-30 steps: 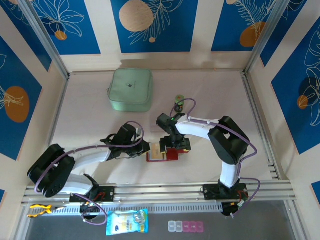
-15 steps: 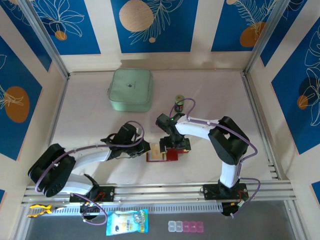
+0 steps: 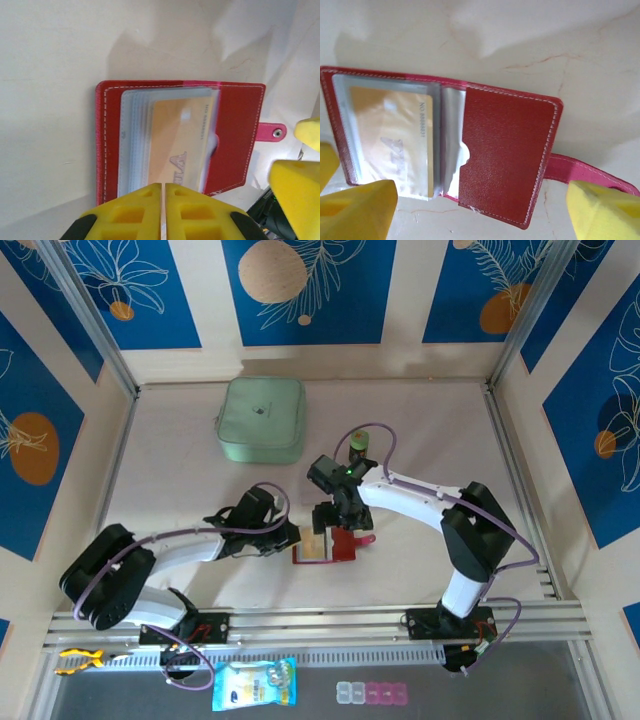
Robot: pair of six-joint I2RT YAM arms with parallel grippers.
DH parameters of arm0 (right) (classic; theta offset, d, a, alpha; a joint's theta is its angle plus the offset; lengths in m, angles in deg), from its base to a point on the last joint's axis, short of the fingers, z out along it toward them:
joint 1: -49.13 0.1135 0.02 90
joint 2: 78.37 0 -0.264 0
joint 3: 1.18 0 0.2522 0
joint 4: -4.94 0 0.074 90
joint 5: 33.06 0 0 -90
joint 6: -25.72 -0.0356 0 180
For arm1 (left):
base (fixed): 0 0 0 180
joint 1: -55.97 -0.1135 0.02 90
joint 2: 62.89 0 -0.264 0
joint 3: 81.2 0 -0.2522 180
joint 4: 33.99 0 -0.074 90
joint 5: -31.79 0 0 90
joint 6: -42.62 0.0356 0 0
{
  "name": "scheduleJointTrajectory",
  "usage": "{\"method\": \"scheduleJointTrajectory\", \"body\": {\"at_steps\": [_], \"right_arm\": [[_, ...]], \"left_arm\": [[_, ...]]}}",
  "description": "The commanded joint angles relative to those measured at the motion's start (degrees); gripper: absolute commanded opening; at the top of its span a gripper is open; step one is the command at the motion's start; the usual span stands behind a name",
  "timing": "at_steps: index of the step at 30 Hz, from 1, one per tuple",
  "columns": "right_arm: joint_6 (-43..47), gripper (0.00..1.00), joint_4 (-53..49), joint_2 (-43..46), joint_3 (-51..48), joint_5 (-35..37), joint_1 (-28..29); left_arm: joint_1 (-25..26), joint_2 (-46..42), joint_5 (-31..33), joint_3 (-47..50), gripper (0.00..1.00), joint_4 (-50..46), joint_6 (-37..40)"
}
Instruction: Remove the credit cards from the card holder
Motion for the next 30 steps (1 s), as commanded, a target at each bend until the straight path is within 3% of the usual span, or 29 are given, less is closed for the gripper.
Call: {"method": "scheduleJointTrajectory", "body": {"at_steps": [1, 7, 12, 16, 30], "right_arm": [[0.0, 0.76, 2.7, 1.6, -0.3, -5.9, 0.1], [-1.8, 0.5, 9.7, 2.6, -3.8, -12.2, -0.2], [-2.7, 0.39, 14.8, 2.5, -7.2, -16.0, -0.9], [-3.2, 0.34, 18.3, 2.2, -9.2, -18.4, -1.3], [-3.0, 0.3, 21.4, -0.5, -11.5, -19.5, -1.9]], "left_arm": [[0.6, 1.0, -1.0, -1.6, 0.07, 0.7, 1.6], [0.8, 1.4, -1.7, -1.7, 0.02, 1.5, 1.6], [1.4, 2.1, -1.8, -2.7, 0.01, 1.3, 1.9], [2.1, 3.5, -1.6, -3.5, 0.01, 0.2, 2.5], [2.8, 4.8, 1.7, -4.7, 0.01, -4.8, 4.9]]}}
